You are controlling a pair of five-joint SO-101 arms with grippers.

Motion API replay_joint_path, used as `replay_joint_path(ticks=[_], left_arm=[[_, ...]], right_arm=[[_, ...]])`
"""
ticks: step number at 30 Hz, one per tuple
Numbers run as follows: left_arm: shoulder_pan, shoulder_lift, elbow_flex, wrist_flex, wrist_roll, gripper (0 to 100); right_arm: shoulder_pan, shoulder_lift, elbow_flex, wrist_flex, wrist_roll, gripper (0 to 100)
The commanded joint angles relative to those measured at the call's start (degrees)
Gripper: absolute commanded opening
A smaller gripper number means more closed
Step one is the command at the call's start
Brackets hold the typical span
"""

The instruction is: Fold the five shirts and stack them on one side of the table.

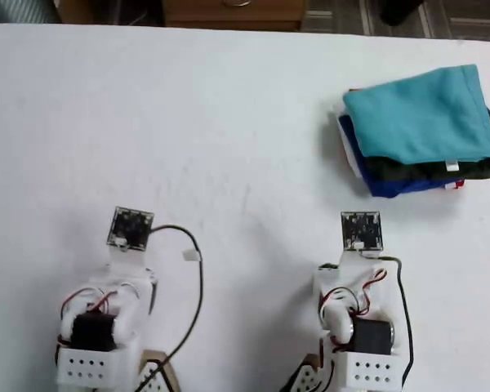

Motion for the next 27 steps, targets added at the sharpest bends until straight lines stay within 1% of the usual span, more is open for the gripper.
replay_joint_path(ticks=[1, 6, 27], left_arm=[[0.0, -1.9, 1.2, -1.0, 0.3, 3], [-2.6, -1.6, 1.2, -1.0, 0.3, 3], [-2.5, -1.6, 1.2, -1.0, 0.3, 3]], right_arm=[[-0.1, -1.0, 0.4, 0.5, -0.3, 1.9], [-0.3, -0.8, 0.4, 0.5, -0.3, 1.9], [-0.3, -0.8, 0.4, 0.5, -0.3, 1.9]])
